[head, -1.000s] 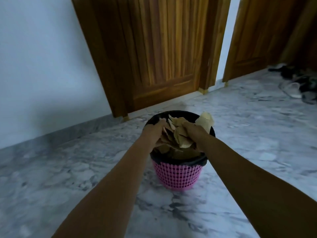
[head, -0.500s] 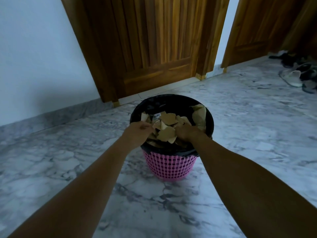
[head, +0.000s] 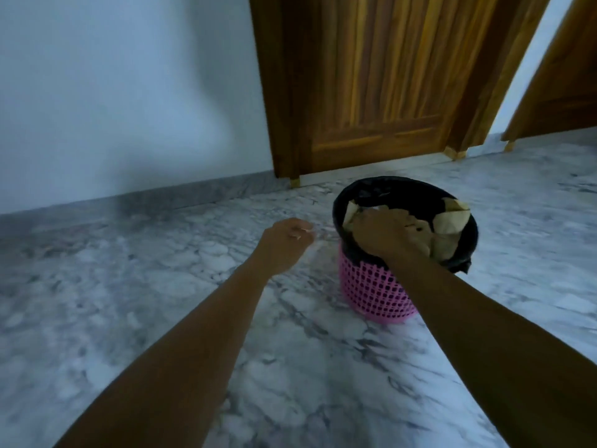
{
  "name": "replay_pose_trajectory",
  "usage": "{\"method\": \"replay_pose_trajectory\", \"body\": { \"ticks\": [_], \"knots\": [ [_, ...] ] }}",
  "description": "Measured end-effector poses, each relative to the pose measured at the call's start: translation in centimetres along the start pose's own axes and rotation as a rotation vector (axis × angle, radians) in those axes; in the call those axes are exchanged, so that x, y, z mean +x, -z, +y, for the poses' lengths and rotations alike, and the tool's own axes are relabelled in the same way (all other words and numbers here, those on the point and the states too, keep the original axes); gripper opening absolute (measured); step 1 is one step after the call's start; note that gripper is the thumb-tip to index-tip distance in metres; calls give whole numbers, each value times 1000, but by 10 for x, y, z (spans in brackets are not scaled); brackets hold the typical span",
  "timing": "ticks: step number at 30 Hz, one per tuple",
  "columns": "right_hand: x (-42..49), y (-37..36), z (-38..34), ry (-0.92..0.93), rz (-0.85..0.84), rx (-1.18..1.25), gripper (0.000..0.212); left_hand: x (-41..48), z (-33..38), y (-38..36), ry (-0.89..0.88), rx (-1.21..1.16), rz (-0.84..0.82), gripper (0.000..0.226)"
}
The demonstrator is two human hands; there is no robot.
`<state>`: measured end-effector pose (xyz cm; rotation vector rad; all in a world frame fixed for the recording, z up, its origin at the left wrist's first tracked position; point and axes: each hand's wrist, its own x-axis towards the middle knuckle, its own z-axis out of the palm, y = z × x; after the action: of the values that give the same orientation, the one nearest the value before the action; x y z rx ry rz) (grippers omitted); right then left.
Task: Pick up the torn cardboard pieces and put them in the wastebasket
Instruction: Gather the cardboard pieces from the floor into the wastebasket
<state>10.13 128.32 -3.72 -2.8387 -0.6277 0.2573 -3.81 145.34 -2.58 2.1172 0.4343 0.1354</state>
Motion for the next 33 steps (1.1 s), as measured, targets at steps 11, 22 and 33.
{"method": "replay_pose_trajectory", "body": {
  "ticks": [11,22,33],
  "knots": [
    [-247,-102,-334,591,-378,151,46,-352,-194,240,453,41,319,44],
    [-451,-287,-550,899,-771,-97,49,-637,-391,323,800,-125,479,50],
    [-500,-432,-577,1215,-695,-655,83,-710,-522,218,930,23,147,56]
  ]
}}
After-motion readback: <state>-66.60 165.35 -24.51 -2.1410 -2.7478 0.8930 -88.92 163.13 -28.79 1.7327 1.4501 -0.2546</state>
